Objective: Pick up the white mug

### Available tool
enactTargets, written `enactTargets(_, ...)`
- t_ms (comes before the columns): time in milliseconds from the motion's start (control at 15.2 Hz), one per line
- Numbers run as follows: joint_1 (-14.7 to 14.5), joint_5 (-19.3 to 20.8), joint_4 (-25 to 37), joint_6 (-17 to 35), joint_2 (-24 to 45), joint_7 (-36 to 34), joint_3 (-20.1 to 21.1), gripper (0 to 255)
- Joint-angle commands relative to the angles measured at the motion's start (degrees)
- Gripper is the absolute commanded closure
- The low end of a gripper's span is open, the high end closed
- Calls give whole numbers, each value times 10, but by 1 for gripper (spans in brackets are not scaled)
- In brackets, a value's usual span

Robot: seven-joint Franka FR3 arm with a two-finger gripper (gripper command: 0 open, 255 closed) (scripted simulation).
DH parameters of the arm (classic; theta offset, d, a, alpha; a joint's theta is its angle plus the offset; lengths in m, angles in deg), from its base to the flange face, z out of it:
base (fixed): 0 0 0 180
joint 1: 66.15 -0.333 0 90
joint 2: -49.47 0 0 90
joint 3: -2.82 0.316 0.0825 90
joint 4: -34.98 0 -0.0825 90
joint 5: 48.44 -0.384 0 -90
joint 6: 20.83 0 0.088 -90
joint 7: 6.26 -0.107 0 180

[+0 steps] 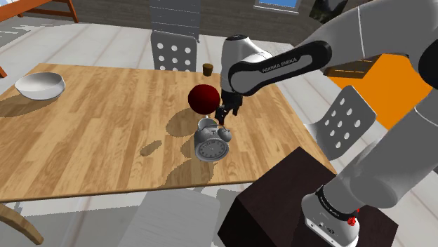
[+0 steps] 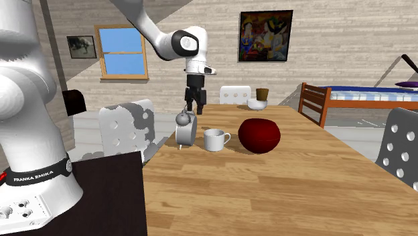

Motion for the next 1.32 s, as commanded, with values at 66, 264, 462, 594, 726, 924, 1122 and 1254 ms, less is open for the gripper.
enactTargets(66, -9, 20, 46, 22, 71, -24, 4, 0)
enactTargets(264, -20, 40, 97, 36, 139, -43, 3, 0)
enactTargets(462, -34, 58, 154, 44, 207, -60, -1, 0)
enactTargets(594, -44, 67, 197, 45, 253, -68, -5, 0)
enactTargets(726, -51, 71, 216, 50, 278, -72, -9, 0)
enactTargets(924, -54, 75, 215, 67, 294, -75, -13, 0)
enactTargets(1122, -58, 78, 216, 83, 310, -76, -18, 0)
enactTargets(1254, -59, 78, 216, 86, 313, -77, -19, 0)
